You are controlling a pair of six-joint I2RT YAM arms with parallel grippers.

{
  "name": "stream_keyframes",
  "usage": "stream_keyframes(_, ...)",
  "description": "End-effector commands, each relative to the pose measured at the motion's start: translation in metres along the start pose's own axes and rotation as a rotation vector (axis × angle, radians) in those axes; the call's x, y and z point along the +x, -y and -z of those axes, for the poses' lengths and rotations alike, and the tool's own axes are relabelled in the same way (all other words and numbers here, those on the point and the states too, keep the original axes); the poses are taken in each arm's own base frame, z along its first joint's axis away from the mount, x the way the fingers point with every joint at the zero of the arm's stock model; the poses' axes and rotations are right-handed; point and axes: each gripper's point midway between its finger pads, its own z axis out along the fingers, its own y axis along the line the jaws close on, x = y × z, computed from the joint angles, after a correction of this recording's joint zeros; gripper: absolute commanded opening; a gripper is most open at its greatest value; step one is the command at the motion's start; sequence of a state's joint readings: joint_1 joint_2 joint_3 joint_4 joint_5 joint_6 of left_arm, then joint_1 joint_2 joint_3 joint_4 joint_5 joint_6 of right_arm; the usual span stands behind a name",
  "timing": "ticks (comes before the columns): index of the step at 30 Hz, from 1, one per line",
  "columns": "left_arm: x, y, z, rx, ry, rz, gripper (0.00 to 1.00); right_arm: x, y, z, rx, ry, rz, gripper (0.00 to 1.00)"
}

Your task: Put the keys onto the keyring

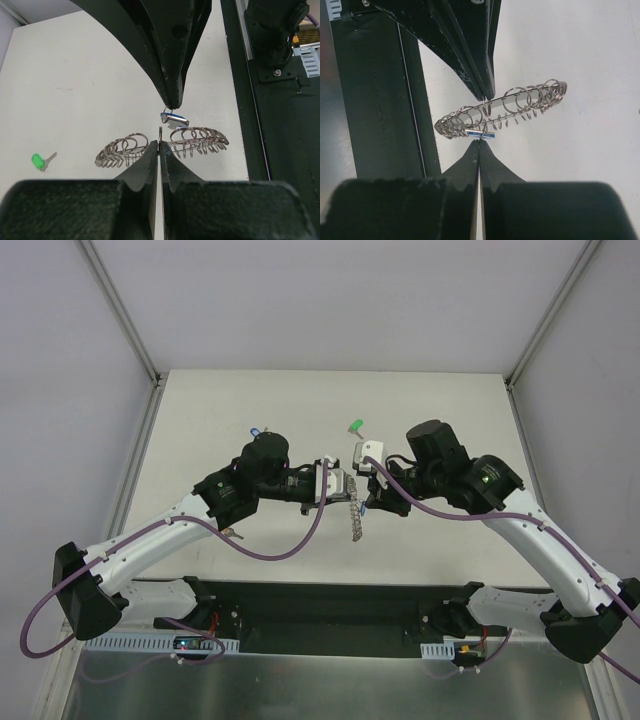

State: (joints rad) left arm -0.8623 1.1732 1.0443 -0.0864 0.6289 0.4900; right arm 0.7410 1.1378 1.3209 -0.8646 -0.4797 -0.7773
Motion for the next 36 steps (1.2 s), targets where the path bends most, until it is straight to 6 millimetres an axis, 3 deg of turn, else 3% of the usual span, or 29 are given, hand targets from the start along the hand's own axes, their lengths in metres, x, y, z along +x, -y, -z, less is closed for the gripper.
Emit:
stream_keyframes(1, -0.0243, -0.0016, 0.0031, 0.013, 0.086, -0.047, 0.0, -0.0162, 0.0009, 0.0077, -0.004, 0.043, 0.037, 0.01)
stream_keyframes(36, -0.025, -0.0019, -0.0005, 0.024, 0.091, -0.036, 0.0, -0.0176, -0.0037, 0.0065, -0.037, 0.047, 0.043, 0.01)
